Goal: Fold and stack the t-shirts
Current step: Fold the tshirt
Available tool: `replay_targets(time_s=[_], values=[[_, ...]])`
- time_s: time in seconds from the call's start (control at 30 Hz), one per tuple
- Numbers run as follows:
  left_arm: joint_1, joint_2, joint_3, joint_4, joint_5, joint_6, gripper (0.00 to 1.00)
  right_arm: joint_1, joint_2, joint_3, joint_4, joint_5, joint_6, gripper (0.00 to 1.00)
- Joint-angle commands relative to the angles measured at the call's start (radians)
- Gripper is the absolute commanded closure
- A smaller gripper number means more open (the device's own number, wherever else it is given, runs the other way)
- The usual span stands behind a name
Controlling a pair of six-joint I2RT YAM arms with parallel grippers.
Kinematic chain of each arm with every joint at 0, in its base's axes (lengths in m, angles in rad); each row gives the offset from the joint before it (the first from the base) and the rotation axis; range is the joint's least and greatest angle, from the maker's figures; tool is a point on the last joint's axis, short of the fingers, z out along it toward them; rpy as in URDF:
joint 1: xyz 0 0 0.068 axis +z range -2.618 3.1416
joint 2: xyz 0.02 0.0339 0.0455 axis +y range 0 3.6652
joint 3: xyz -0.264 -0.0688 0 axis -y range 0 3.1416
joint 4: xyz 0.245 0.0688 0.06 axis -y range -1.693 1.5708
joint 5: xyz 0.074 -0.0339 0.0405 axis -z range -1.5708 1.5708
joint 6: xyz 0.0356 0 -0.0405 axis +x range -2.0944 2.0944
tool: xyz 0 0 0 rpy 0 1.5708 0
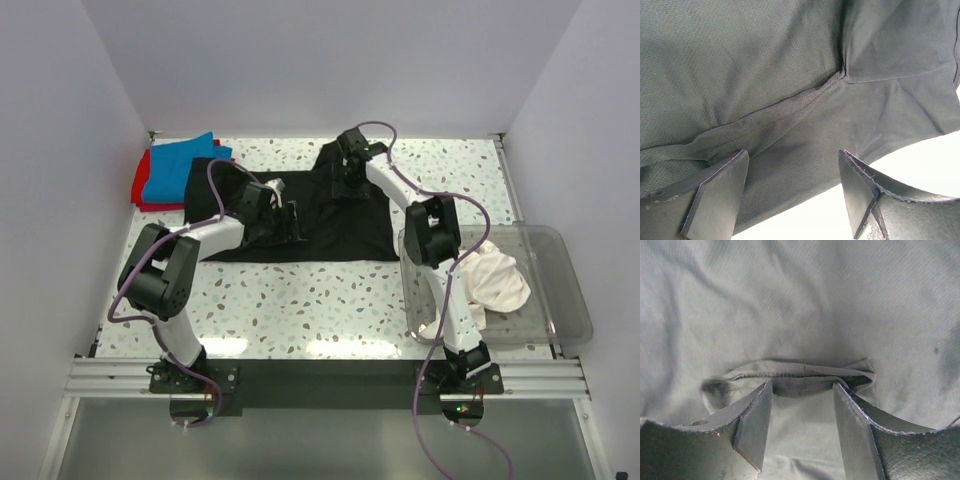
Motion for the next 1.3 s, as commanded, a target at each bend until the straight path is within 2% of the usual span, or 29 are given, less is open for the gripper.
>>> replay_targets(time_s=[0.0, 0.27, 0.47, 0.63, 0.9, 1.1, 1.27], values=[[-0.001, 0.032, -0.006, -0.023, 0.003, -0.02, 0.22, -0.016, 0.005, 0.067, 0.031, 0.023, 0.043, 0.44], [-0.001, 0.029, 0.001, 0.014, 0.023, -0.019, 0.22, -0.034, -0.034, 0.087, 0.08, 0.01, 0.071, 0.41], [-0.001, 0.024, 0.122, -0.038, 0.02, 0.029, 0.2, -0.034, -0.096, 0.06, 0.093, -0.016, 0.05, 0.35], [0.031, -0.014, 0.17, -0.065, -0.033, 0.088, 0.17, -0.025, -0.2, -0.113, 0.114, -0.066, 0.014, 0.35], [0.18, -0.066, 0.031, -0.049, -0.037, 0.148, 0.16, 0.005, -0.337, -0.504, 0.203, -0.109, -0.004, 0.37], [0.212, -0.077, 0.015, -0.063, -0.095, 0.223, 0.16, 0.013, -0.363, -0.629, 0.238, -0.099, 0.01, 0.38], [0.232, -0.054, -0.017, -0.055, -0.121, 0.259, 0.16, 0.013, -0.357, -0.661, 0.237, -0.076, 0.017, 0.39]])
